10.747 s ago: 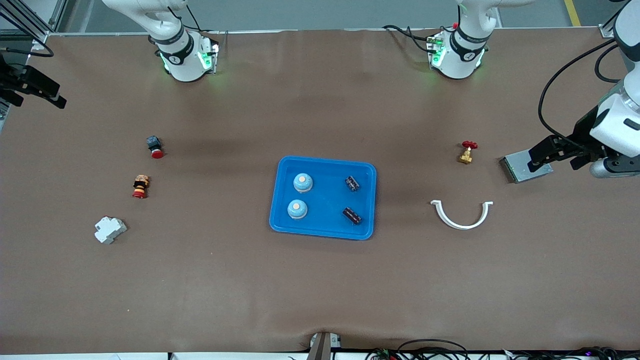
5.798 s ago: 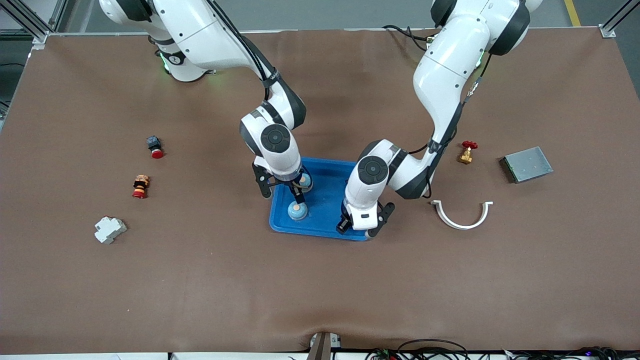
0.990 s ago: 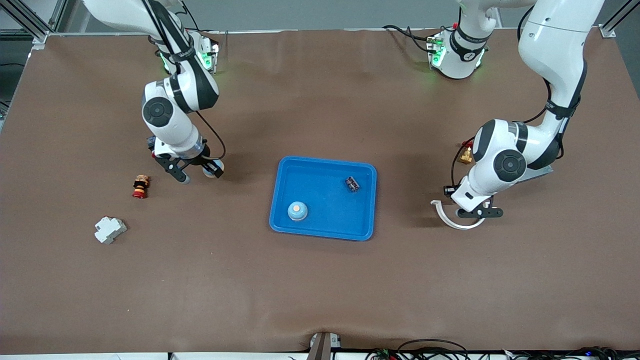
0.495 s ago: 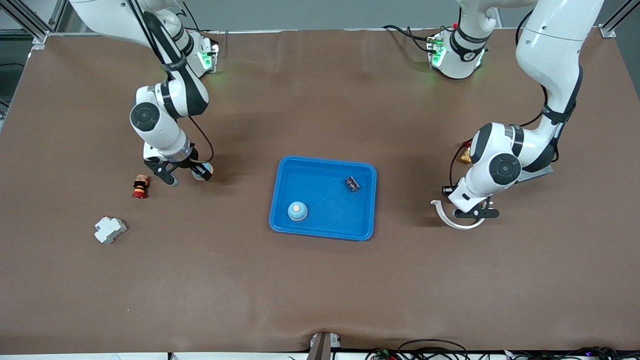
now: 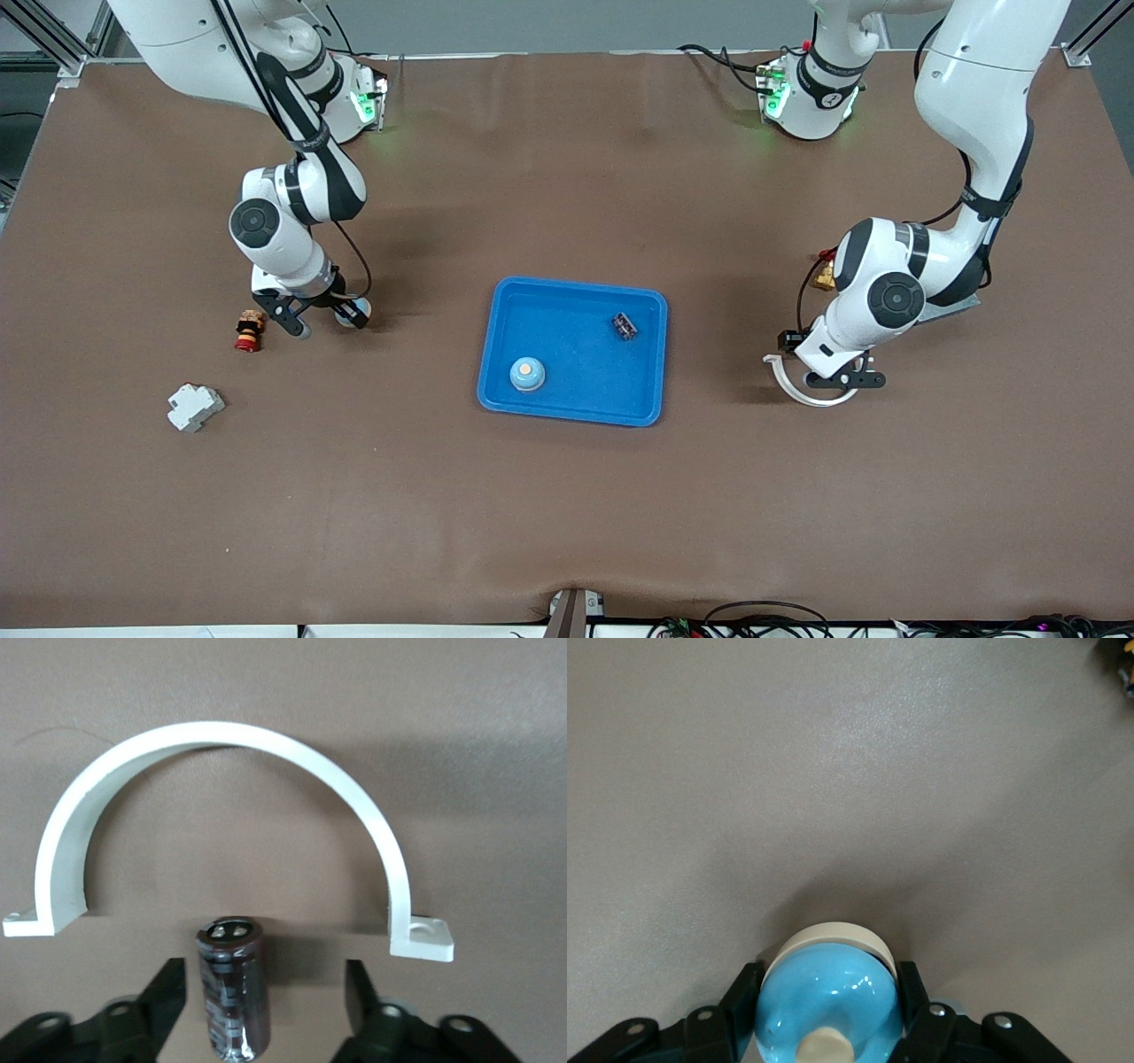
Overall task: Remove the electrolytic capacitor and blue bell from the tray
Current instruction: 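Lower the bell near the buttons while the left gripper lowers the capacitor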
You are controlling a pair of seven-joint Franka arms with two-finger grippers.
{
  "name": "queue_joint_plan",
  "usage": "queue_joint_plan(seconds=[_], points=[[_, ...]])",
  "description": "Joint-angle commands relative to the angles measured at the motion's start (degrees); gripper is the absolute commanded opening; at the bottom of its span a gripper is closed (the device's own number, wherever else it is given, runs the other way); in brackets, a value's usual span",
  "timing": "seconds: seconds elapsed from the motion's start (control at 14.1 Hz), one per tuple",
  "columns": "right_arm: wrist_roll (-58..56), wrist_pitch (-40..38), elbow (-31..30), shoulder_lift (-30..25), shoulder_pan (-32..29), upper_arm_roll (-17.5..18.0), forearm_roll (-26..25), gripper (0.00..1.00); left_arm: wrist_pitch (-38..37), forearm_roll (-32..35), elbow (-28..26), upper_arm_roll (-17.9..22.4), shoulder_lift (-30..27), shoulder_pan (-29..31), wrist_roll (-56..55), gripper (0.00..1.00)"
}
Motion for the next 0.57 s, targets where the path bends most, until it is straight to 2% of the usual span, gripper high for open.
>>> queue_joint_plan(seconds=[0.0, 0.14, 0.28, 0.49], points=[[0.3, 0.7, 0.7, 1.8, -2.2, 0.9, 0.1, 0.99, -3.7, 0.7, 1.8, -0.2, -2.0, 0.0, -1.2, 1.00], [1.2, 0.4, 0.9, 1.4, -1.7, 1.0, 0.1, 1.00, -9.8, 0.2, 5.0, -3.4, -2.8, -0.3, -4.9, 1.00], [3.3, -1.7, 2.5, 0.4, -1.2, 1.6, 0.1, 1.00, -16.0, 0.1, 10.3, -7.9, -2.6, -0.6, -13.6, 1.00], [9.9, -16.5, 10.7, -1.3, 0.6, 3.1, 0.1, 1.00, -20.5, 0.1, 15.5, -15.1, -1.3, -1.2, -27.4, 1.00]])
